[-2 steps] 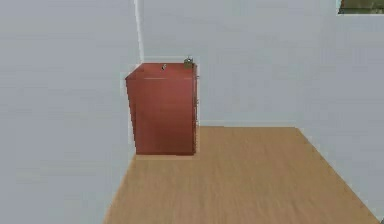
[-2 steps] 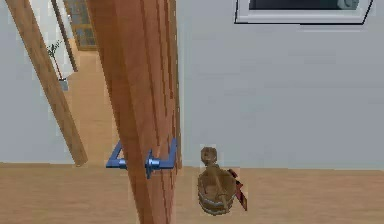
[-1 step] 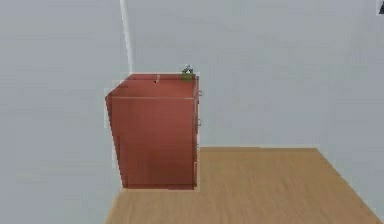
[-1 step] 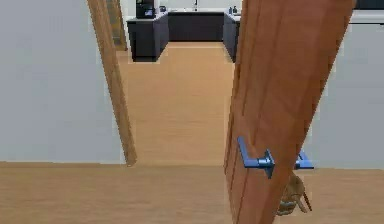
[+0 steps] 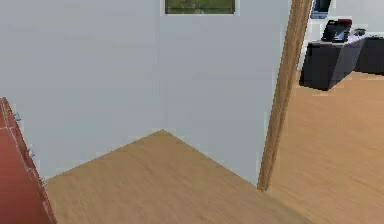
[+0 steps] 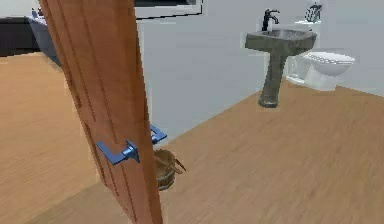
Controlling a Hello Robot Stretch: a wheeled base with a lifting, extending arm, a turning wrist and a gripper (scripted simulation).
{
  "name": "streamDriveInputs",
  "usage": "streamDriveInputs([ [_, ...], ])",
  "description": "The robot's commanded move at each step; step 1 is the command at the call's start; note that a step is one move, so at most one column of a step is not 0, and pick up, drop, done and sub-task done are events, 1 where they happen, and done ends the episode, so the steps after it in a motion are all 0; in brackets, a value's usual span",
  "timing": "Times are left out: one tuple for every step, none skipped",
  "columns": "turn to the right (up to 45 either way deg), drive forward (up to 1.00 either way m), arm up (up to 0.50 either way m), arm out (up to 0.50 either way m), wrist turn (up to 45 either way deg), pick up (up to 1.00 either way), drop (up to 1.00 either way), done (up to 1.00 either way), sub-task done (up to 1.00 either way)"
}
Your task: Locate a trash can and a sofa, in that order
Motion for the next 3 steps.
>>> streamDriveInputs([
  [30.0,0.00,0.00,0.00,0.0,0.00,0.00,0.00,0.00],
  [0.0,0.80,0.00,0.00,0.0,0.00,0.00,0.00,0.00],
  [15.0,0.00,0.00,0.00,0.0,0.00,0.00,0.00,0.00],
])
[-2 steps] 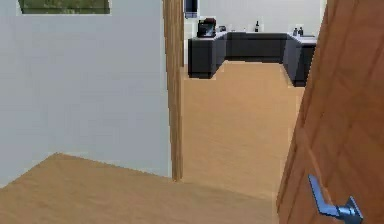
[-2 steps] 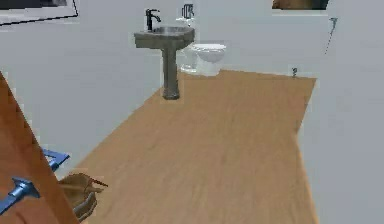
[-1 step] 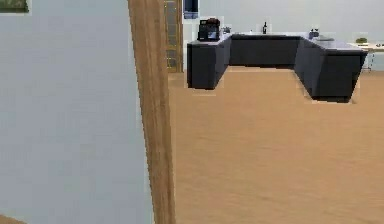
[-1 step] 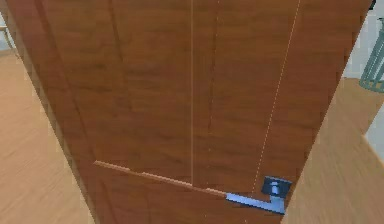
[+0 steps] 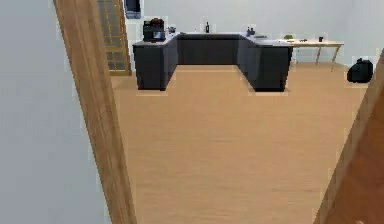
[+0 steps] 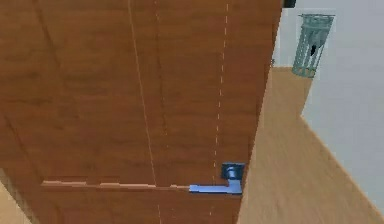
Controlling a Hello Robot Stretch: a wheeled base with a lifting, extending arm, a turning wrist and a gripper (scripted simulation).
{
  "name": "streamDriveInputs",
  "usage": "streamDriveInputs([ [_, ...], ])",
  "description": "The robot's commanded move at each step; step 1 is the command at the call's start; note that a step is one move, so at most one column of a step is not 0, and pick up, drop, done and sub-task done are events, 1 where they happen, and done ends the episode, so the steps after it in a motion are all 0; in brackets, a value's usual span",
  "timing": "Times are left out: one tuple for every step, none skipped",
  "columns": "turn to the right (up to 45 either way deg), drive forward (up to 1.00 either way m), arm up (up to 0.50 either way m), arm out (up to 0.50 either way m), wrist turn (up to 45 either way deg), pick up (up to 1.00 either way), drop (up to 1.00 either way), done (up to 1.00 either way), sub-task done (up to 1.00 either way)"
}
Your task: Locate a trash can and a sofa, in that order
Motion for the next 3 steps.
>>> streamDriveInputs([
  [3.0,0.00,0.00,0.00,0.0,0.00,0.00,0.00,0.00],
  [0.0,0.45,0.00,0.00,0.0,0.00,0.00,0.00,0.00],
  [0.0,0.60,0.00,0.00,0.0,0.00,0.00,0.00,0.00],
])
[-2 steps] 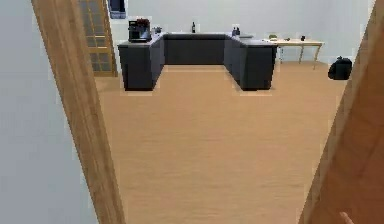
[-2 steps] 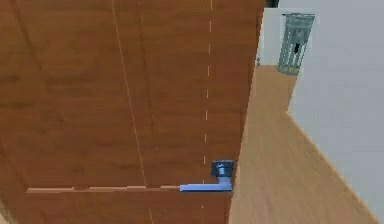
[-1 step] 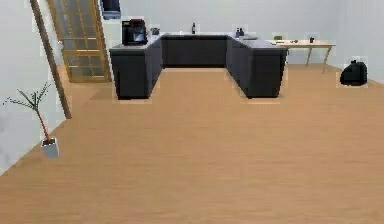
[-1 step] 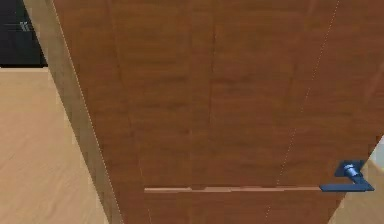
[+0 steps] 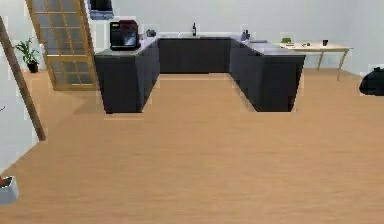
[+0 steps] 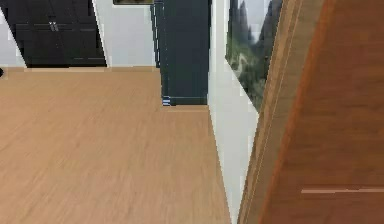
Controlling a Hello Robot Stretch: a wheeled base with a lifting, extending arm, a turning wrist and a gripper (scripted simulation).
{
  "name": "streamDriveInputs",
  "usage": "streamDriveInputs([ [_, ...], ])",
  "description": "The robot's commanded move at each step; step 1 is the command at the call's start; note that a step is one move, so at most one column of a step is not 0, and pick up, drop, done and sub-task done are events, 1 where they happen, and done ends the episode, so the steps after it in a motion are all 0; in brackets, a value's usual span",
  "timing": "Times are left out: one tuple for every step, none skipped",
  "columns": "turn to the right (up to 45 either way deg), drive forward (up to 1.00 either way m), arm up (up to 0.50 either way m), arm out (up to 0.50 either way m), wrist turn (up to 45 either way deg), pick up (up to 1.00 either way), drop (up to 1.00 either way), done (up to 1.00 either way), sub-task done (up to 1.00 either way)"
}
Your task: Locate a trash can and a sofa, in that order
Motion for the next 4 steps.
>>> streamDriveInputs([
  [-21.0,0.00,0.00,0.00,0.0,0.00,0.00,0.00,0.00],
  [0.0,1.00,0.00,0.00,0.0,0.00,0.00,0.00,0.00],
  [0.0,1.00,0.00,0.00,0.0,0.00,0.00,0.00,0.00],
  [-15.0,0.00,0.00,0.00,0.0,0.00,0.00,0.00,0.00],
])
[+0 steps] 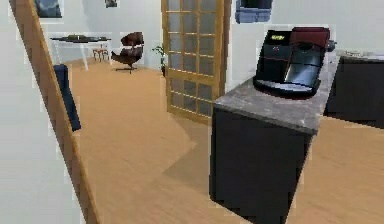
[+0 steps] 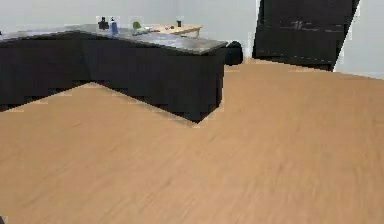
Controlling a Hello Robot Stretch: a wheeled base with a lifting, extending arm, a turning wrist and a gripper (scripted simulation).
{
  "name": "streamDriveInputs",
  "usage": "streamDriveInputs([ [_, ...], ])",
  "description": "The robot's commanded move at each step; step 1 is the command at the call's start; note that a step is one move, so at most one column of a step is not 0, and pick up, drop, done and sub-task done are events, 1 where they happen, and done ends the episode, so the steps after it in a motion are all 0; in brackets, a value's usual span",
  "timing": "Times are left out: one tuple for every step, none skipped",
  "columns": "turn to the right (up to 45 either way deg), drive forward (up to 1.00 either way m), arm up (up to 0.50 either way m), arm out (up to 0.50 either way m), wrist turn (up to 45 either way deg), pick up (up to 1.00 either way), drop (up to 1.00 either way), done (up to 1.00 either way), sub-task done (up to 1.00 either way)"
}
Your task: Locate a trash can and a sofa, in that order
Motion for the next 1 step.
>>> streamDriveInputs([
  [0.0,0.10,0.00,0.00,0.0,0.00,0.00,0.00,0.00],
])
